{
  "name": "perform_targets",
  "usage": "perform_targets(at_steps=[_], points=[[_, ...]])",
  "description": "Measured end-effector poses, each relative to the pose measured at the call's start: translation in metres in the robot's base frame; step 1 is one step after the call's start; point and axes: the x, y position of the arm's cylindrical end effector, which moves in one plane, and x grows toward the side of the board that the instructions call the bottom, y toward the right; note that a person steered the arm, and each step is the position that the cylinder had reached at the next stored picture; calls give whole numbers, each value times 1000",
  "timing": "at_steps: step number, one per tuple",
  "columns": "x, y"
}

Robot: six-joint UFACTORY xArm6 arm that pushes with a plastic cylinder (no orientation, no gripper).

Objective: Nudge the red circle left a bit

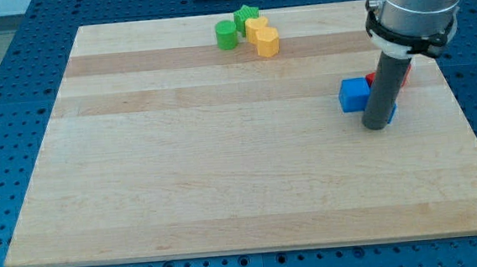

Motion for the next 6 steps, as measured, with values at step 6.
perform_targets(at_steps=[6], points=[[-59,95]])
